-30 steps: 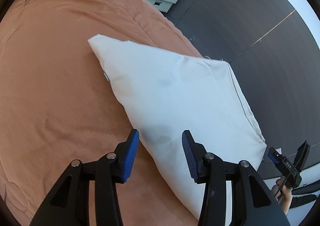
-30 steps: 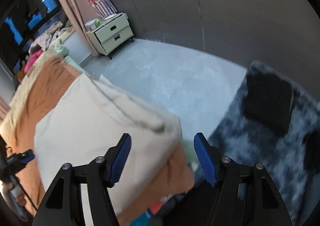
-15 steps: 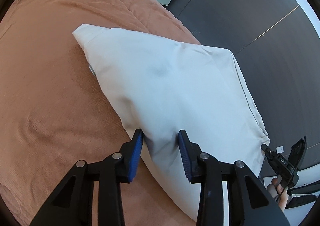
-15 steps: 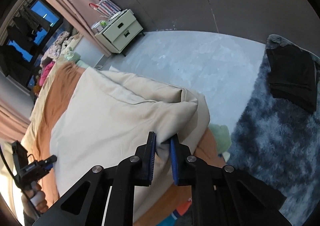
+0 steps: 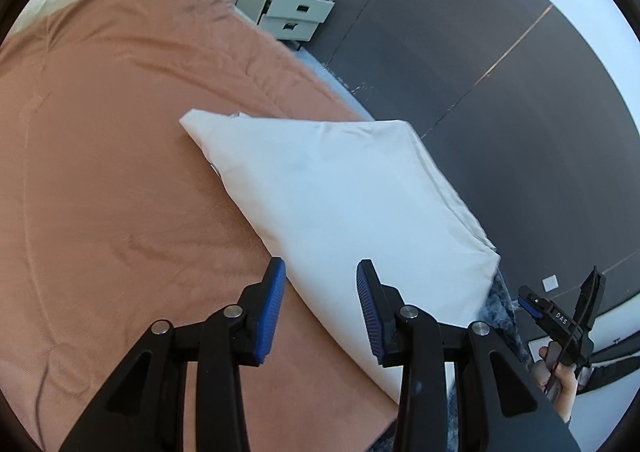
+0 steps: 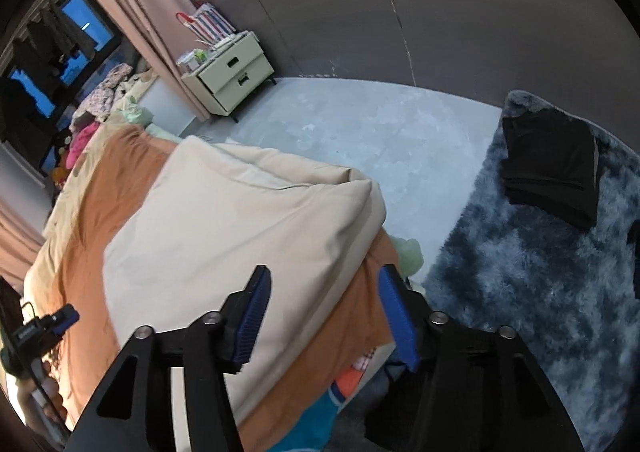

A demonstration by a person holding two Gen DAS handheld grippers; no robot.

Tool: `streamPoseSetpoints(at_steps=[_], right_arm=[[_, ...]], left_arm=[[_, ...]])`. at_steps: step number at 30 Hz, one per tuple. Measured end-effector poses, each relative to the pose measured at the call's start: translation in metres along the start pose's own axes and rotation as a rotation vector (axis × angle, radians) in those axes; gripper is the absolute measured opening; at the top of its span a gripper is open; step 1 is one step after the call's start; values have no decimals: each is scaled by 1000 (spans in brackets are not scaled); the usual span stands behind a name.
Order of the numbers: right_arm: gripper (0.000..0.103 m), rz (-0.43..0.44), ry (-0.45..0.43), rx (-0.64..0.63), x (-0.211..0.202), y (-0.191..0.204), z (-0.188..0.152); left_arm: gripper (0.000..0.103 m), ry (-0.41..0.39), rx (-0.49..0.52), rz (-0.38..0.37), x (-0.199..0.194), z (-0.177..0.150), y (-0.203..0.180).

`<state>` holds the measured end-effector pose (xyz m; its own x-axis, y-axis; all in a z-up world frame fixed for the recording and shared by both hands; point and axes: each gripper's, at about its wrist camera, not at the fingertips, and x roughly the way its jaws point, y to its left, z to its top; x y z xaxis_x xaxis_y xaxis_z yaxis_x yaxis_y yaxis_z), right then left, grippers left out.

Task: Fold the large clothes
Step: 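Lower the jacket onto the bed corner and open both tools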

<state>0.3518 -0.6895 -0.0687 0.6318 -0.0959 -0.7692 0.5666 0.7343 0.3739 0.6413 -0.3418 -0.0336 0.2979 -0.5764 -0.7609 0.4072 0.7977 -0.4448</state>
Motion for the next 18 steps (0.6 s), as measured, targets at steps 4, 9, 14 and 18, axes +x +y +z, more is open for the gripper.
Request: streamPoseSetpoints(at_steps=[4, 9, 14, 18], right_arm=[[67, 2, -15, -25, -29, 13, -10], [83, 8, -51, -61, -71, 35, -27], [95, 21, -79, -94, -108, 55, -47], [103, 35, -105, -122, -137, 73, -63]], left_arm=[[63, -37, 33, -8, -39, -12, -9], [82, -86, 70, -11, -87, -31, -14], [85, -142, 108, -5, -135, -53, -16], [89, -192, 122, 1, -169, -71, -14]])
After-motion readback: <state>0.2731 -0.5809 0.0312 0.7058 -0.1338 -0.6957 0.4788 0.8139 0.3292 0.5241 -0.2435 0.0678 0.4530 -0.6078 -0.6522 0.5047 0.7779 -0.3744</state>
